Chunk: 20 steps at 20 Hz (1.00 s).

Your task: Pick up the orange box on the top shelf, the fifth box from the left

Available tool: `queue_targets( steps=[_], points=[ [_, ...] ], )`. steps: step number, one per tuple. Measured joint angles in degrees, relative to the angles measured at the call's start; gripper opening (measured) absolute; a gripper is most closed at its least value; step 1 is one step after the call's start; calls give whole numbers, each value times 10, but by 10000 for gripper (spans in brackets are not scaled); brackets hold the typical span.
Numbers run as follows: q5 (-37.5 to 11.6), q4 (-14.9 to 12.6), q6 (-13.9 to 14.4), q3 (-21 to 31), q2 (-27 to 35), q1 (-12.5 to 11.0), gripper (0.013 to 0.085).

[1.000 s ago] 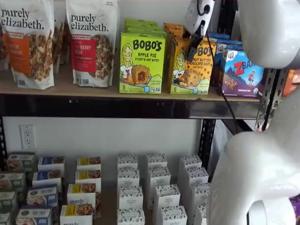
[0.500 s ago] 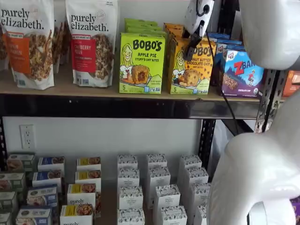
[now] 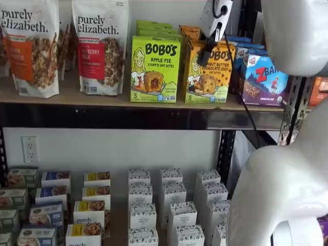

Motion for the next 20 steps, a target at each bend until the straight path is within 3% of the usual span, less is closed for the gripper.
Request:
queue_targets(
  steps=[7, 14, 20],
  points=[
    [12, 2, 3, -4, -8, 0, 370],
    [87, 5, -4, -28, -21, -17, 370],
    [129, 5, -1, -11, -59, -20, 370]
  ],
)
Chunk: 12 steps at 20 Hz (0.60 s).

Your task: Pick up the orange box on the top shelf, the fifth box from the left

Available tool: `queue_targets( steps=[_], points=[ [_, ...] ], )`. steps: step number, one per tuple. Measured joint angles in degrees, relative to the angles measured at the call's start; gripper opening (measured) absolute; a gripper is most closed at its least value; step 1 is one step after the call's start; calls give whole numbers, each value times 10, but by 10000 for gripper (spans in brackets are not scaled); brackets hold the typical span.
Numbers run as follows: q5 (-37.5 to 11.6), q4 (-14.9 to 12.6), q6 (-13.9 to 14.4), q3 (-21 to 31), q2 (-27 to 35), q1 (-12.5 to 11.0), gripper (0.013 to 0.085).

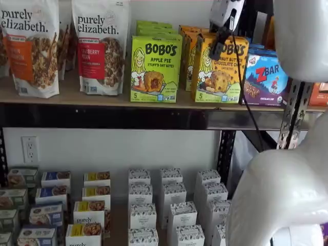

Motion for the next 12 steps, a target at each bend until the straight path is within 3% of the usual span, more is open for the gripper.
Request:
queue_targets(
  steps=[4, 12],
  points=[
    [5, -9, 4, 30, -32, 6, 370],
    [1, 8, 9, 88, -96, 4, 370]
  ],
)
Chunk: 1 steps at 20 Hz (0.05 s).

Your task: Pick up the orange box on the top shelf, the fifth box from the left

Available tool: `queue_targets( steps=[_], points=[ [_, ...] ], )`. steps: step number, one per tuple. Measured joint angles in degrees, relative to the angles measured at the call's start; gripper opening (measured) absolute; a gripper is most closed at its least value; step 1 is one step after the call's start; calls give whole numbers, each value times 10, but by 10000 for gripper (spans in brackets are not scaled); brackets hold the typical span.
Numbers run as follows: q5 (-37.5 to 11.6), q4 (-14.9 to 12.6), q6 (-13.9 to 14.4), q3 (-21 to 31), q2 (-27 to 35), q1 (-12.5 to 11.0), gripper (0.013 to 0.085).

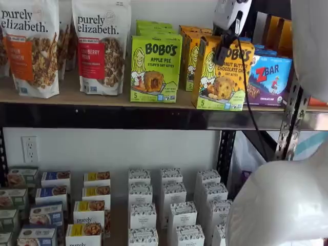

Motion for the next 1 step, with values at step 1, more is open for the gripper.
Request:
queue_targets(
  steps=[1],
  points=[
    [2, 0, 1, 4, -5, 1, 370]
  ],
)
